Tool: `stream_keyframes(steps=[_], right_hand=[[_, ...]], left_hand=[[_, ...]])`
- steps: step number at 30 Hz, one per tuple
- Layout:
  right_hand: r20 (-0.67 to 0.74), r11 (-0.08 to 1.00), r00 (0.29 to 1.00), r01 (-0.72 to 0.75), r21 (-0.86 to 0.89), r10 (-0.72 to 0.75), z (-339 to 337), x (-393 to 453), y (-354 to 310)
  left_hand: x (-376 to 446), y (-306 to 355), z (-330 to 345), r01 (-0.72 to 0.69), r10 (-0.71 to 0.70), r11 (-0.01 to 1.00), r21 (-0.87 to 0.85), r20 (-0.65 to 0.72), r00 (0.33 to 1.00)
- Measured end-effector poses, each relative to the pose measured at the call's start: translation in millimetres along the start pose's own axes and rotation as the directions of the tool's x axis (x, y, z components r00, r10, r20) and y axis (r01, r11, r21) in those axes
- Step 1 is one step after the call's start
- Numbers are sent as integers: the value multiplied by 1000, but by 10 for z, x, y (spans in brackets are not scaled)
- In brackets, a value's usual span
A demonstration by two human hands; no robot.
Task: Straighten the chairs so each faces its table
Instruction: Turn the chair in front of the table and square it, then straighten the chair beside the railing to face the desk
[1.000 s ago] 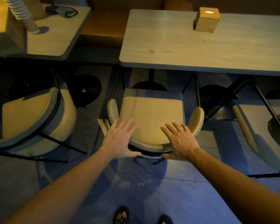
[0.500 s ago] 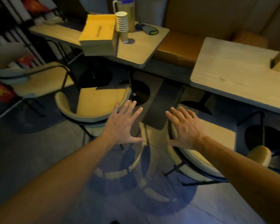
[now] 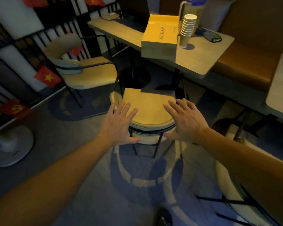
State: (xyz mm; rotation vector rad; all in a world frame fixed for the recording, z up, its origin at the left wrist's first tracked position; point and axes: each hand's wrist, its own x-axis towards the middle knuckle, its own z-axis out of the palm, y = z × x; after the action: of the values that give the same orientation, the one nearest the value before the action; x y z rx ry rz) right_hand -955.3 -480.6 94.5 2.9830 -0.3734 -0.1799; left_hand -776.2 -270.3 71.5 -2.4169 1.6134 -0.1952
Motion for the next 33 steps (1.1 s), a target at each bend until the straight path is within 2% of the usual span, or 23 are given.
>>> stream_keyframes(steps=[9, 14, 18, 22, 28, 33], right_hand=[[130, 994, 985, 108, 10, -109, 507, 849, 33], [277, 994, 954, 104, 44, -112, 1070, 1065, 218], [428, 997, 901, 57, 46, -71, 1535, 1117, 298], [391, 996, 916, 74, 56, -90, 1753, 1147, 356], [320, 993, 940, 117, 22, -118, 1723, 1124, 352], [343, 997, 937, 78, -21, -66, 1592, 1176, 177]], left_hand=[[639, -149, 605, -26, 27, 999, -29, 55, 998], [1038, -149, 1097, -109, 114, 993, -49, 121, 986], [1150, -123, 1459, -154, 168, 984, -85, 203, 965], [1286, -118, 1678, -167, 173, 985, -46, 263, 949], [1403, -199, 1706, -340, 337, 940, -27, 221, 915], [1448, -372, 1753, -336, 339, 940, -50, 226, 913]])
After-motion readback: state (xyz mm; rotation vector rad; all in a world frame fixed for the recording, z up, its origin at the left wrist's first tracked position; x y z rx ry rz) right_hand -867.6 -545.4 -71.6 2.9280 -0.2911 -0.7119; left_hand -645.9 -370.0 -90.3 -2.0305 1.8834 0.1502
